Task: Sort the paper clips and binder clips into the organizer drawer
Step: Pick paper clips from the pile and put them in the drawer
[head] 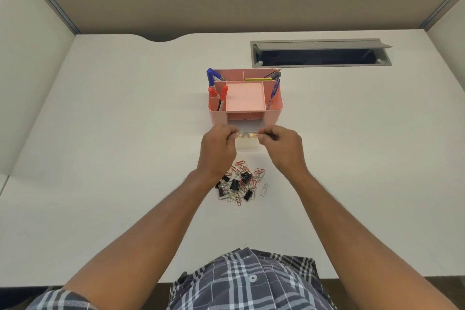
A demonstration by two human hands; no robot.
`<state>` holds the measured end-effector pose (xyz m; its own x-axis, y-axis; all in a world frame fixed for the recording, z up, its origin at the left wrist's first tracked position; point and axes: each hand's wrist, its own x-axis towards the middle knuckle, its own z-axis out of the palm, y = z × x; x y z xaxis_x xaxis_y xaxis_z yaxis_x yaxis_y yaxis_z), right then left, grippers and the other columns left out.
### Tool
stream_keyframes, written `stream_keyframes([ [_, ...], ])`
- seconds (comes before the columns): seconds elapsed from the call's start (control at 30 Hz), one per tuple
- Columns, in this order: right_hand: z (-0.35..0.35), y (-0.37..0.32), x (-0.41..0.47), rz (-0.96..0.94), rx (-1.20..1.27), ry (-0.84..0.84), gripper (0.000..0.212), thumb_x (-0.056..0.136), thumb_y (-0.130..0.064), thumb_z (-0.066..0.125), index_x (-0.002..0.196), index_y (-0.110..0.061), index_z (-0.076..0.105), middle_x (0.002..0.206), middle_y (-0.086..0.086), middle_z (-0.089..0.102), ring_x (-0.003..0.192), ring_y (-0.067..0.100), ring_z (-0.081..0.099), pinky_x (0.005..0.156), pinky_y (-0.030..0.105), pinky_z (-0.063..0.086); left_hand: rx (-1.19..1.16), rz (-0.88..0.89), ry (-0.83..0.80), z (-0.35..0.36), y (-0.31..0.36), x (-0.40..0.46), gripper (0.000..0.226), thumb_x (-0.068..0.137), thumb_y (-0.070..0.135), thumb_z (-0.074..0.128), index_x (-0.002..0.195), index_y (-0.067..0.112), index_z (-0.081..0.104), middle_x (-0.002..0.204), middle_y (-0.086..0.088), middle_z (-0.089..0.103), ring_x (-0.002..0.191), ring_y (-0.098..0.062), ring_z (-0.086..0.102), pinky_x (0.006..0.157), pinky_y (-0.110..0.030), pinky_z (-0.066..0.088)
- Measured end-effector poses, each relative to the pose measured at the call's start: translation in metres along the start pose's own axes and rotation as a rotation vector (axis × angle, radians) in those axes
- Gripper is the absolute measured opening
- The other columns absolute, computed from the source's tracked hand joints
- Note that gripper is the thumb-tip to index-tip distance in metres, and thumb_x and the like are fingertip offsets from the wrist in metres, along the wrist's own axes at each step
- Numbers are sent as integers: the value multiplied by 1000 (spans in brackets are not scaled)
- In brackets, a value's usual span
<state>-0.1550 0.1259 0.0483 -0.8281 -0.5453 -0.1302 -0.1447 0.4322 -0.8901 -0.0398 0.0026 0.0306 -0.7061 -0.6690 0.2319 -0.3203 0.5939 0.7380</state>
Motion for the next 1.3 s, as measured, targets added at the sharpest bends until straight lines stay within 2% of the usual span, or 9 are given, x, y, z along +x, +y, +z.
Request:
stream_keyframes([
  [0.17,12,-23,21,-261,-207,30,17,88,-5,60,93,-11,75,93,1,72,84,12,61,75,17,47,53,11,9,3,7,27,13,91,6,60,94,12,71,88,-1,69,81,-17,61,73,-38,56],
  [0.4,18,-29,25,-290,-286,-37,25,92,-3,53,103,-11,74,99,4,74,86,14,61,68,4,36,66,61,12,1,7,32,20,91,4,58,101,11,73,95,-4,73,88,-20,63,76,-31,55],
  [0.53,4,-30,14,-366,-260,4,22,91,-2,56,102,-8,74,97,4,73,84,10,59,77,20,48,26,120,33,-5,-1,16,17,90,2,59,100,10,71,95,-2,71,87,-14,60,77,-19,47],
  [0.6,-4,-21,7,-350,-253,8,20,90,-3,57,99,-9,73,93,3,72,84,14,63,78,26,52,31,126,0,-5,-10,0,16,91,4,60,100,10,71,94,-1,71,87,-16,60,78,-24,49],
  [0.7,-10,3,-4,-195,-388,-126,22,91,-8,57,107,-11,72,104,4,72,96,19,65,89,30,51,84,68,-173,-2,-28,-21,19,92,10,61,109,11,68,102,-2,69,95,-19,61,86,-36,51],
  [0.8,-9,33,-15,-21,-675,-392,35,89,-17,63,124,-9,63,121,10,61,111,26,58,95,33,46,225,-54,-463,4,-41,-32,35,95,20,60,129,15,59,121,-4,57,115,-22,51,97,-33,43],
  [0.9,1,48,-30,-22,-726,-497,48,85,-22,69,128,-5,55,126,10,46,114,26,50,96,31,43,311,-91,-562,8,-45,-35,45,94,19,61,138,17,52,125,-5,49,119,-22,45,98,-30,40],
  [1.13,21,57,-37,-192,-728,-431,26,88,-18,65,112,-9,63,114,6,52,104,25,52,85,31,44,334,-47,-519,16,-46,-36,31,92,12,62,123,15,62,111,-7,53,107,-24,50,86,-34,46],
  [1.3,24,54,-34,-184,-730,-401,15,91,-11,54,99,-9,66,104,7,55,93,26,55,80,35,46,356,-29,-491,19,-44,-38,9,93,12,61,100,13,66,96,-5,58,95,-24,52,77,-33,44],
])
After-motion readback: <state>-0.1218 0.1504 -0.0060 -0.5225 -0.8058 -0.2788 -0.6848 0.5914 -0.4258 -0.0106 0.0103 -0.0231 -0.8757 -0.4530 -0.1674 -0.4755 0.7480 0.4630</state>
